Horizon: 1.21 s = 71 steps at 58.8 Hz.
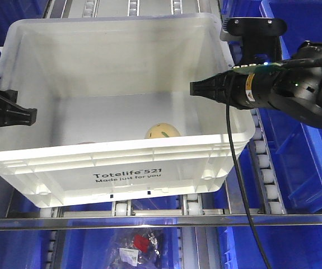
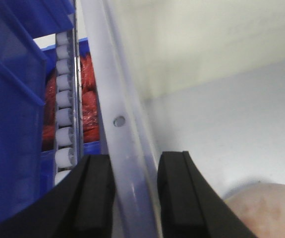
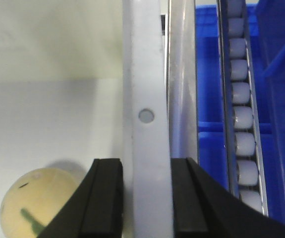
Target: Place moving items into box and shelve
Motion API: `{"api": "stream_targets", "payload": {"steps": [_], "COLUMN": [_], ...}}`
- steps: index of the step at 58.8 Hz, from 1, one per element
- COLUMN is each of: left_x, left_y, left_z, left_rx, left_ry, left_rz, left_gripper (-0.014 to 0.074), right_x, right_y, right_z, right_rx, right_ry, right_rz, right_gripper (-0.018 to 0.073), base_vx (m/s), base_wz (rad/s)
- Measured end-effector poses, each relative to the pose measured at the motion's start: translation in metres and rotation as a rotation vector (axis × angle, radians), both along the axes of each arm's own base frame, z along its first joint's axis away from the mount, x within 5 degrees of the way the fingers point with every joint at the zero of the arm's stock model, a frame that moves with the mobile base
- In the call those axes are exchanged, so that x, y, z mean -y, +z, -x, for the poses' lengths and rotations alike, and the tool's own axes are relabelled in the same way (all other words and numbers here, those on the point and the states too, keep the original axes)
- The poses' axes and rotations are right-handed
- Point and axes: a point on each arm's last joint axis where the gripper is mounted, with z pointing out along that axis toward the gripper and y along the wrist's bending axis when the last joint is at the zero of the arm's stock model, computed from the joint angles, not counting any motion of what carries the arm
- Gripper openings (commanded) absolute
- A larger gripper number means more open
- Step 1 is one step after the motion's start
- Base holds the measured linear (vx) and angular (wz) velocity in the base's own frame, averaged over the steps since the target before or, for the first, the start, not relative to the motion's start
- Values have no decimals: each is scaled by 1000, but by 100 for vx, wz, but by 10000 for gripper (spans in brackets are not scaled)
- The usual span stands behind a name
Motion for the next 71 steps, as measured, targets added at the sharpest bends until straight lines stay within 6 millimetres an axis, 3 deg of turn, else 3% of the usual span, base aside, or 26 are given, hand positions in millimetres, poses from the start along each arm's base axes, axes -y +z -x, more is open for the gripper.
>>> {"api": "stream_targets", "payload": {"steps": [12,20,30,37,46,61,71], "left_x": [2,7,6,4,1,-9,-18], "left_y": [-3,6,34,49,64,90,78], "left_z": [-5,-9,-9,1,34,102,139], "left_rx": [3,24,14,-60,-114,-55,-27], "left_ry": [-34,-42,37,38,-86,-291,-388], "left_rz": [-46,-2,58,60,104,201,214], "left_gripper": [573,671,654,622,573,549,549], "right_x": [-1,4,17,25,36,56,73], "right_y": [5,24,48,59,73,93,67], "right_z": [1,10,29,44,71,114,143], "right_rx": [23,80,119,109,81,100,95], "right_ry": [20,38,68,120,223,358,423], "right_rz": [-15,-41,-28,7,46,50,83], "right_gripper": [508,608,594,563,524,503,503], "base_vx": [0,0,0,0,0,0,0], "base_wz": [0,0,0,0,0,0,0]}}
